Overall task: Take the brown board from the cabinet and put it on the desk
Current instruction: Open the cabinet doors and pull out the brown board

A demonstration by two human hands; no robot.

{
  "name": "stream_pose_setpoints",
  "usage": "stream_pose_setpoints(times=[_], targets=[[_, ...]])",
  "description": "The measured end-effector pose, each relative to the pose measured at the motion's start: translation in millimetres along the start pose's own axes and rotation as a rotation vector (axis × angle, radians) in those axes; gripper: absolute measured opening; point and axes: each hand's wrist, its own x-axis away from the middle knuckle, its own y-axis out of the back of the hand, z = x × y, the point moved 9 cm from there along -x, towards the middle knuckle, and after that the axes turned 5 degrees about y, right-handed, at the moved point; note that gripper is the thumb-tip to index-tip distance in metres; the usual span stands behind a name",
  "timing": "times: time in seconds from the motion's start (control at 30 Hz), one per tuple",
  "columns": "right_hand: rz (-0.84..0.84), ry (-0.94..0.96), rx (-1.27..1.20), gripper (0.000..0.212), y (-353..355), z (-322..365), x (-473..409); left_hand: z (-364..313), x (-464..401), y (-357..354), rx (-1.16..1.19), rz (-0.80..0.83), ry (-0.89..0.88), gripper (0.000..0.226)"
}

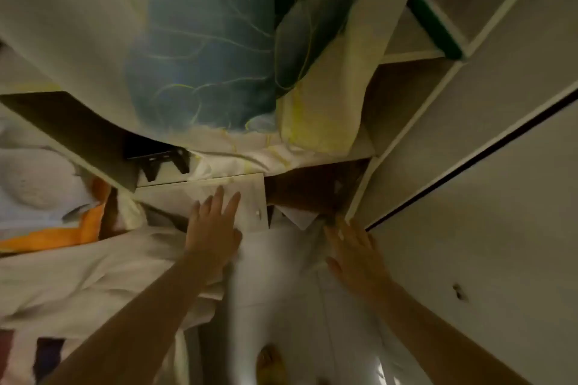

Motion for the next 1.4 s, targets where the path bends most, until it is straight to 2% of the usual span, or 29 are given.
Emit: stream_pose_setpoints(times=[0.17, 0.4, 0.63, 0.9, 1.07, 1.23, 1.4], targets=[[0.009, 0.037, -0.093, 0.063, -20.2, -7.2, -26.8, -12.9, -61.5, -4.1, -0.007, -0.044, -0.024, 0.077], [0.065, 0.034, -0.115, 0.054, -50.9, -30.1, -21.5, -26.7, -91.0, -21.3, 0.051, -0.107, -0.051, 0.081], [0.038, 0.053, -0.162, 0.064, -60.0, -48.6, -4.3, -24.5, -88.9, -22.6, 0.115, -0.205, -0.009, 0.077], [0.155, 0.083, -0.204, 0.072, -63.3, -87.9, 20.9, -21.6, -44.0, -41.8, 0.272, -0.157, 0.051, 0.045], [0.144, 0.137, -0.18, 0.08, -60.9, -99.7, 26.4, -10.8, 0.3, -51.9, 0.355, -0.134, 0.088, 0.031], [0.09, 0.191, -0.208, 0.086, -54.3, -89.8, 27.7, 12.9, 46.3, -72.5, 0.357, -0.101, 0.12, 0.027], [0.067, 0.082, -0.247, 0.093, -53.5, -90.4, 27.8, 45.2, 83.5, -84.3, 0.428, -0.137, 0.215, 0.035]])
